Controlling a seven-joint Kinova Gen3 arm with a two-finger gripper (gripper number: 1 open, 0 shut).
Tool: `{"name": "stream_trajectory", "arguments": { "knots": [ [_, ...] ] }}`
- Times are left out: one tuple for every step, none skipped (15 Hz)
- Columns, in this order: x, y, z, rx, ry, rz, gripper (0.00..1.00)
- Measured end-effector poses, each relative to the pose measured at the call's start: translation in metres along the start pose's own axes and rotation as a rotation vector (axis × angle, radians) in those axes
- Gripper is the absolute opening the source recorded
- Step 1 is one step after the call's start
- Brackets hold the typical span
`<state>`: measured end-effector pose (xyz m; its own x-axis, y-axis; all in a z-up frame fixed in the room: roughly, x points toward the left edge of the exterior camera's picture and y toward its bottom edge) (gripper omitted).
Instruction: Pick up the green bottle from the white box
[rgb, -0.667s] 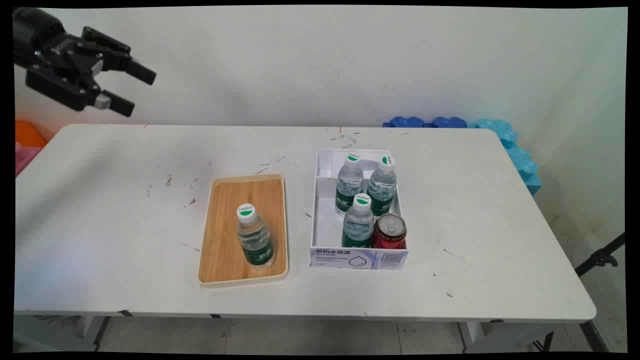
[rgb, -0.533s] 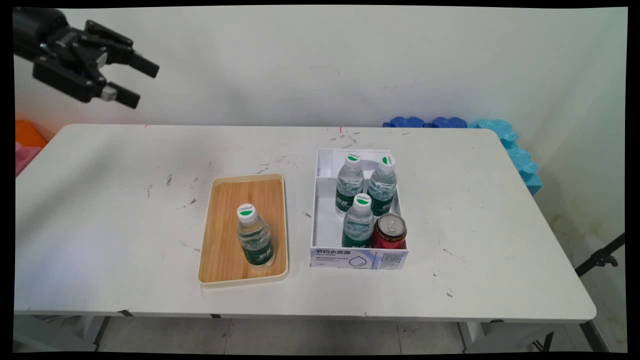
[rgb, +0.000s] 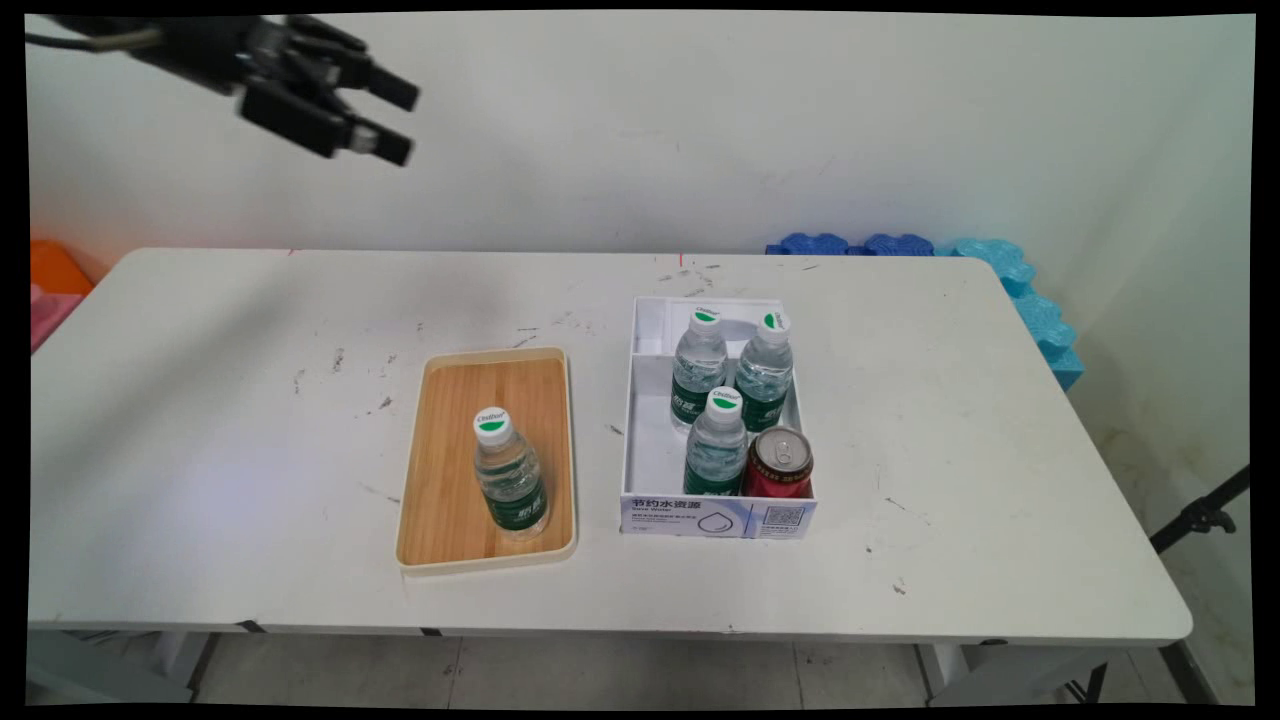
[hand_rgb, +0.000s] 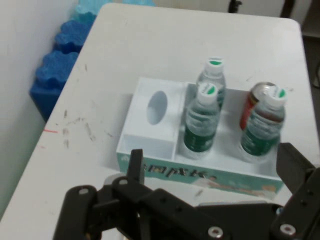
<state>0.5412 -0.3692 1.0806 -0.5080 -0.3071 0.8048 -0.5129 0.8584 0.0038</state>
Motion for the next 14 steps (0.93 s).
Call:
{"name": "stream_trajectory", "arguments": {
  "knots": [
    [0.002,0.000,0.008,0.007,-0.002,-0.002,1.00],
    [0.005,0.000,0.022,0.018,-0.009,-0.007,1.00],
    [0.006,0.001,0.035,0.025,-0.017,-0.011,1.00],
    [0.008,0.002,0.051,0.030,-0.028,-0.016,1.00],
    [0.008,0.004,0.065,0.030,-0.039,-0.021,1.00],
    [0.008,0.006,0.075,0.030,-0.047,-0.023,1.00],
    [0.009,0.008,0.093,0.027,-0.064,-0.026,1.00],
    [0.009,0.010,0.105,0.023,-0.075,-0.027,1.00],
    [0.008,0.012,0.120,0.018,-0.093,-0.030,1.00],
    [0.008,0.014,0.136,0.014,-0.111,-0.032,1.00],
    [0.007,0.015,0.149,0.010,-0.126,-0.034,1.00],
    [0.006,0.017,0.163,0.005,-0.143,-0.036,1.00],
    [0.005,0.017,0.175,0.000,-0.156,-0.036,1.00],
    [0.004,0.018,0.189,-0.006,-0.171,-0.038,1.00]
  ]
}}
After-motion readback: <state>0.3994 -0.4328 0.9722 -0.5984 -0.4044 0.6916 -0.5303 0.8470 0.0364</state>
